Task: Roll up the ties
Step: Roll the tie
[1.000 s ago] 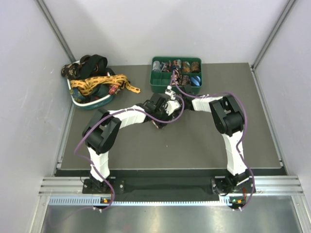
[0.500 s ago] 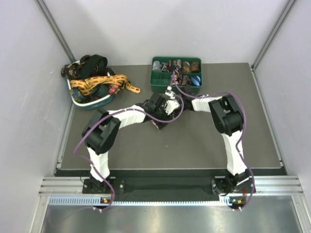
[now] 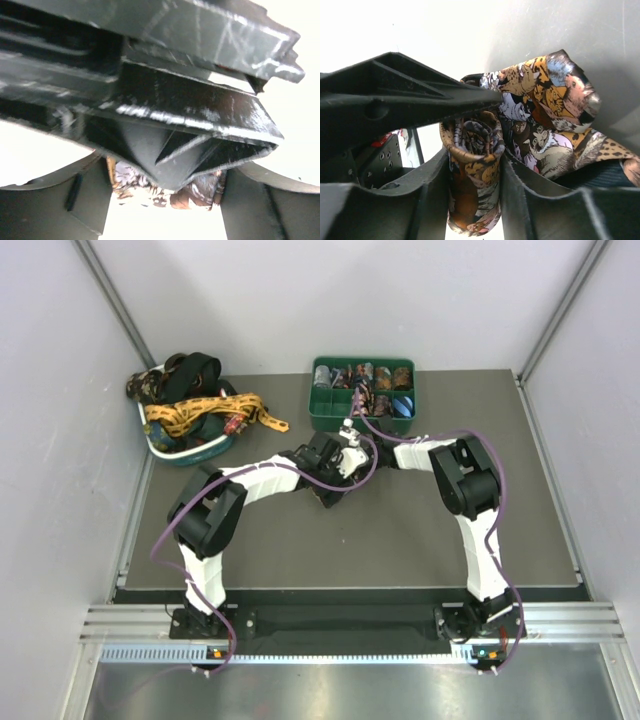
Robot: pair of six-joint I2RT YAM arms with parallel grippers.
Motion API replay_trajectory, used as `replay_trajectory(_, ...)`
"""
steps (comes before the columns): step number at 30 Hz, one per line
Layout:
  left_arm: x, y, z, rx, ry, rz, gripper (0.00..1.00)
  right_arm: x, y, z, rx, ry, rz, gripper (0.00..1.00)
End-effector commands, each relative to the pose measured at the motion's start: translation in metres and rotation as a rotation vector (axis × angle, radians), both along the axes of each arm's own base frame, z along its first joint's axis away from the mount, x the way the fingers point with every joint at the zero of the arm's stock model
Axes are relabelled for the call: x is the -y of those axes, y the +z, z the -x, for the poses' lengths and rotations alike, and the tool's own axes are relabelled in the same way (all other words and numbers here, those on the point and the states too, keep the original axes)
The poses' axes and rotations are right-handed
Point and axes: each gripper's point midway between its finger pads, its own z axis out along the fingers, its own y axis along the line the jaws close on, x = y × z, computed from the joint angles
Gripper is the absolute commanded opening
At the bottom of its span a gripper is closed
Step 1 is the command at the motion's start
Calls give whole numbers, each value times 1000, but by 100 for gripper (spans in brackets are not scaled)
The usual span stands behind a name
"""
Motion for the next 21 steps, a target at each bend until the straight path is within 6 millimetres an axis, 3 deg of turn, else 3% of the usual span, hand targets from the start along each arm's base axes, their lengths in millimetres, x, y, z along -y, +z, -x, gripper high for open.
replay_trajectory(1, -27, -20, 17, -93, 19, -114, 76, 0, -20, 9, -13, 16, 39, 43)
replay_trajectory(4, -23, -20, 20, -99, 8, -89, 67, 0, -22, 10, -15, 13, 44, 50)
replay_trajectory(10, -26, -25, 21, -106, 3, -106, 64, 3, -19, 9, 3, 2, 56, 59)
replay_trajectory(21, -32, -31, 26, -128, -4, -141, 61, 21, -3, -15, 84, -119, 62, 71)
